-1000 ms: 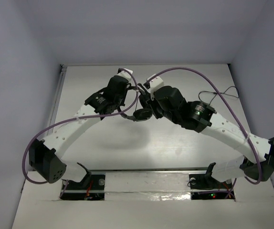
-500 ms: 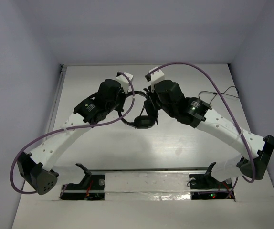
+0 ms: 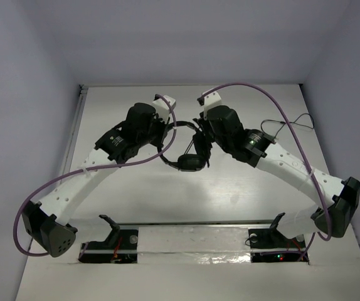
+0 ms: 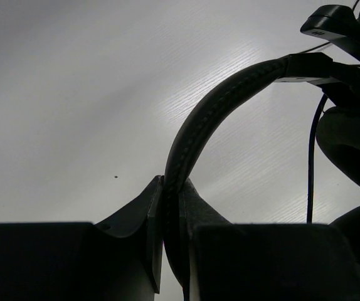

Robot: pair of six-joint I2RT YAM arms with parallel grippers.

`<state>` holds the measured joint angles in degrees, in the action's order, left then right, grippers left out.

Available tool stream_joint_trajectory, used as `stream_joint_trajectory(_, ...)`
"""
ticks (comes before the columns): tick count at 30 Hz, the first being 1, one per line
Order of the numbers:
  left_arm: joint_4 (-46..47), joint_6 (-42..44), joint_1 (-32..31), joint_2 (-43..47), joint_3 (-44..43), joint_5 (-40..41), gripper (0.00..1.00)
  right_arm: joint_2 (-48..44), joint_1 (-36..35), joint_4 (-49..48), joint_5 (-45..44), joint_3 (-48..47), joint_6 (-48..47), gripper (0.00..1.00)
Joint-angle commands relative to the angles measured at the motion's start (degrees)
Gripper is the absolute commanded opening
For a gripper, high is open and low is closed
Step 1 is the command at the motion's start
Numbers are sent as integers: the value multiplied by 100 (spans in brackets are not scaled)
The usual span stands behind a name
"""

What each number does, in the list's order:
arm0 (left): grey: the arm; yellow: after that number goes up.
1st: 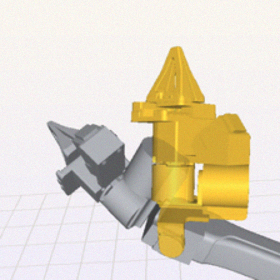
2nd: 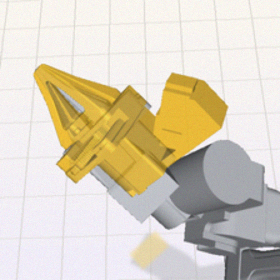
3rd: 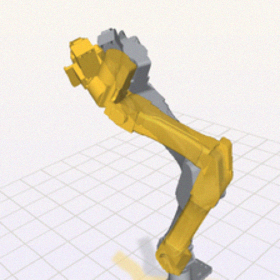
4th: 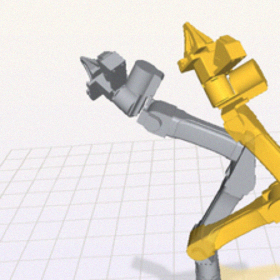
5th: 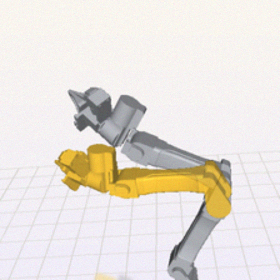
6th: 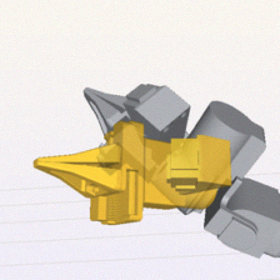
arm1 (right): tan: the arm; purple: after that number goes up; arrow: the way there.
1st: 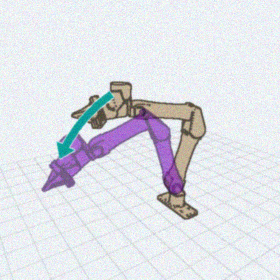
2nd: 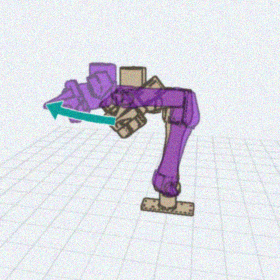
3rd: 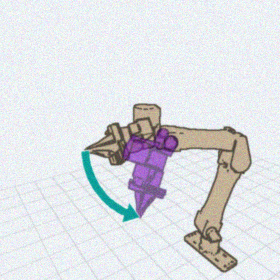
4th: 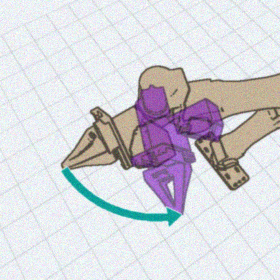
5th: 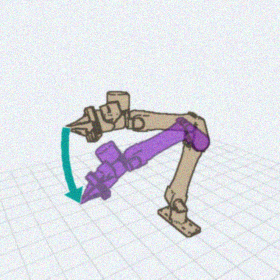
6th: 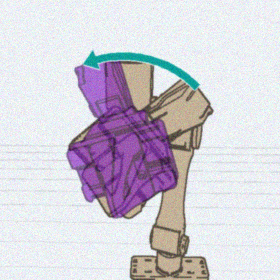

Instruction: Wrap the headphones

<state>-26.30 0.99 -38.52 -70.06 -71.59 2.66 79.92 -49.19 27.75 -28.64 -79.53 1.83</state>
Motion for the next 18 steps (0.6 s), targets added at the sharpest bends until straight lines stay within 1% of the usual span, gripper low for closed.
stream_joint_trajectory(1,240,-12,222,239,-179,-660,0,-301,190,-683,-300,148,222,11)
stream_joint_trajectory(2,249,-12,275,239,-180,-722,0,-328,190,-726,-300,174,239,16)
stream_joint_trajectory(4,249,15,337,221,-197,-897,0,-398,339,-788,-203,270,239,18)
stream_joint_trajectory(5,275,6,337,230,-197,-959,0,-407,392,-849,-203,306,239,22)
stream_joint_trajectory(8,345,-12,389,265,-206,-1170,0,-407,612,-1007,-11,394,274,24)
stream_joint_trajectory(9,328,-12,389,265,-206,-1223,0,-416,612,-1086,208,420,318,28)
stream_joint_trajectory(10,319,6,389,265,-223,-1319,0,-433,691,-1166,306,464,318,29)
stream_joint_trajectory(12,380,-3,389,344,-215,-1443,0,-425,762,-1350,534,596,371,29)
stream_joint_trajectory(14,407,-46,573,414,-250,-1688,0,-520,875,-1587,824,745,397,28)
stream_joint_trajectory(15,424,-55,635,467,-276,-1794,0,-582,876,-1727,1173,963,415,27)
stream_joint_trajectory(16,416,-64,688,485,-355,-1978,0,-652,876,-1842,1333,1070,433,27)
stream_joint_trajectory(17,398,-64,758,493,-408,-2040,0,-827,937,-2174,1553,1193,441,25)
stream_joint_trajectory(18,346,-64,759,485,-452,-2102,0,-933,937,-2421,2086,1542,372,24)
